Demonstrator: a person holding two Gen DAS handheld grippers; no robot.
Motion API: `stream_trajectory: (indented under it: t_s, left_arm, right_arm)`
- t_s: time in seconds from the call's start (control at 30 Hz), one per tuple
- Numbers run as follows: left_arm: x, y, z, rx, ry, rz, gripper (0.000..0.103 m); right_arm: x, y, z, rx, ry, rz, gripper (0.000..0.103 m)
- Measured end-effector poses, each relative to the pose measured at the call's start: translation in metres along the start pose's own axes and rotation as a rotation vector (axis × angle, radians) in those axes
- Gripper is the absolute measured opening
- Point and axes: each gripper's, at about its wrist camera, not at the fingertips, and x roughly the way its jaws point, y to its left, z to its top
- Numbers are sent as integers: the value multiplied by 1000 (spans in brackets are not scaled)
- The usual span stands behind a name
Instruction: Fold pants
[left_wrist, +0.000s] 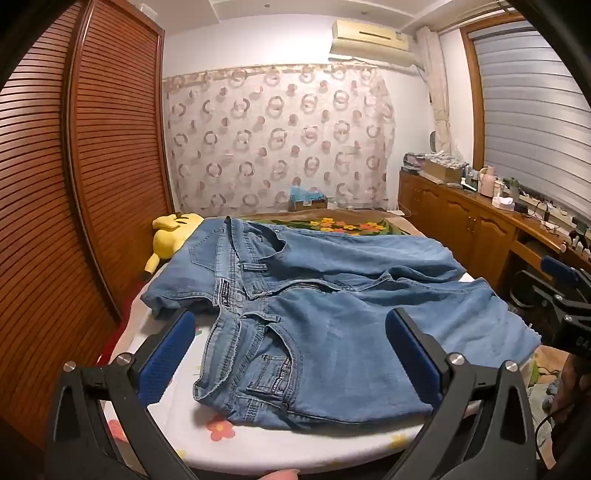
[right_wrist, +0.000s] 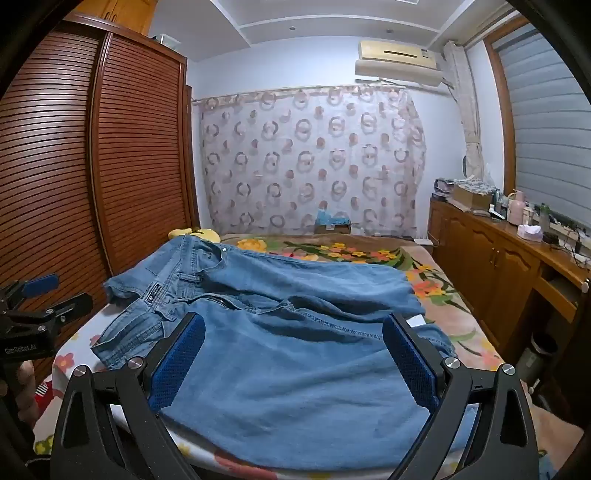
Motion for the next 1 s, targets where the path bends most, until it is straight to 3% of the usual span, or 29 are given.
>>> stream_trajectory:
  t_s: [1.0]
  left_arm:
    - [-1,2,2,1,-9,3,103]
  right_arm:
    - [-6,2,-1,-23,-9,12,97]
